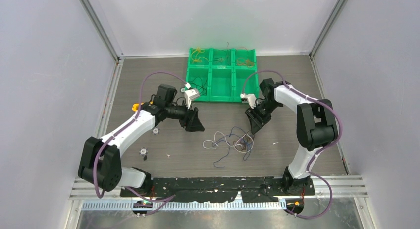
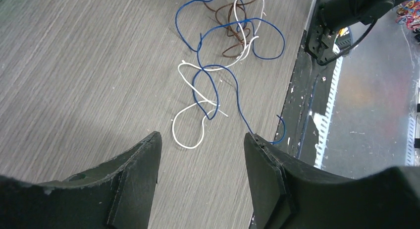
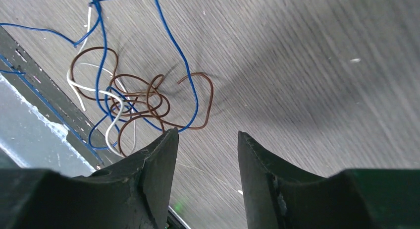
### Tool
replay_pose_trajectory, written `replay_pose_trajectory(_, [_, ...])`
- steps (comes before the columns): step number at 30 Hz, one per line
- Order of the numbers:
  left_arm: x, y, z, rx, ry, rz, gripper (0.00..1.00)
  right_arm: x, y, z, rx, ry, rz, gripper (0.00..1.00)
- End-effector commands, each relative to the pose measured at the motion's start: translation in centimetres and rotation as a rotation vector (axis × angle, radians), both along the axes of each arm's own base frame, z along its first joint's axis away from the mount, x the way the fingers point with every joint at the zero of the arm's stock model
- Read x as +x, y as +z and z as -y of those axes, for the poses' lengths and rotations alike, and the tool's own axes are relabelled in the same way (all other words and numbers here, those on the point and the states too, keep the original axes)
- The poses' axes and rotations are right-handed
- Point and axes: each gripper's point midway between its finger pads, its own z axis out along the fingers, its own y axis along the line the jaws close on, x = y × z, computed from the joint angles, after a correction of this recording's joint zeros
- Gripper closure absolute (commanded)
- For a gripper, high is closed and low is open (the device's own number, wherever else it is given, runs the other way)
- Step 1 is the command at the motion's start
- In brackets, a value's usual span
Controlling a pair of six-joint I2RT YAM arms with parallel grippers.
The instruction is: Untangle the cables
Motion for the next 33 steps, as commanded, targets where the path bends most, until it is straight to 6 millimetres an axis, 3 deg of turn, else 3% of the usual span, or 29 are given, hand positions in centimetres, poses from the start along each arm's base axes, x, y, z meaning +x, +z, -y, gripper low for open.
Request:
replay_pose_trajectory(1, [1.7,1.2,0.5,-0.006,0.019,0.054,0.37,0.0,-1.1,-0.5,0.0,-0.059,-0.025,0.47])
replay_pose_trajectory(5, [2.7,1.4,0.1,0.0,0.095,0.046,0.36,-1.5,-2.8,-1.1,0.001,-0.058,-0.074,0.49])
replay_pose_trajectory(9, [3.7,2.8,-0.4,-0.048,0.186,-0.003,0.34,-2.0,-3.1,-2.7,0.007,-0.037,-0.078,0.56])
replay_pose_trajectory(11, [3.8,3.9,-0.6,-0.057,0.195,0.018,0.34,-1.7,-2.8,-3.2,0.011,-0.031,-0.074,0.71])
replay_pose_trajectory(12, [3.8,4.4,-0.6,-0.059,0.194,0.03,0.34,-1.7,-2.6,-3.0,0.001,-0.026,-0.078,0.87])
replay_pose_trajectory(13, [3.8,5.1,-0.8,-0.061,0.189,0.05,0.34,-1.0,-1.9,-3.0,0.001,-0.025,-0.056,0.91])
replay_pose_trajectory(15, [3.5,6.6,-0.8,-0.066,0.159,0.096,0.34,0.1,0.3,-2.7,0.014,-0.028,-0.004,0.94])
replay_pose_trajectory(19, [3.6,9.5,-1.0,-0.078,0.114,0.229,0.32,2.0,8.8,-3.8,0.134,-0.013,0.203,0.95])
replay_pose_trajectory(22, [3.7,11.5,-0.7,-0.101,0.083,0.308,0.28,2.0,15.1,-4.7,0.227,0.011,0.375,0.94])
replay_pose_trajectory(25, [3.8,13.9,0.3,-0.137,0.046,0.399,0.23,1.6,20.2,-5.9,0.32,0.05,0.489,0.95])
replay_pose_trajectory(27, [3.7,15.5,1.2,-0.163,0.024,0.46,0.18,0.9,22.9,-6.6,0.368,0.09,0.554,0.95])
replay_pose_trajectory(30, [3.7,17.3,2.2,-0.195,-0.001,0.524,0.15,-0.4,25.2,-7.9,0.397,0.163,0.597,0.95])
replay_pose_trajectory(33, [3.4,18.3,3.6,-0.213,-0.048,0.565,0.15,-1.6,26.2,-8.8,0.415,0.216,0.613,0.95])
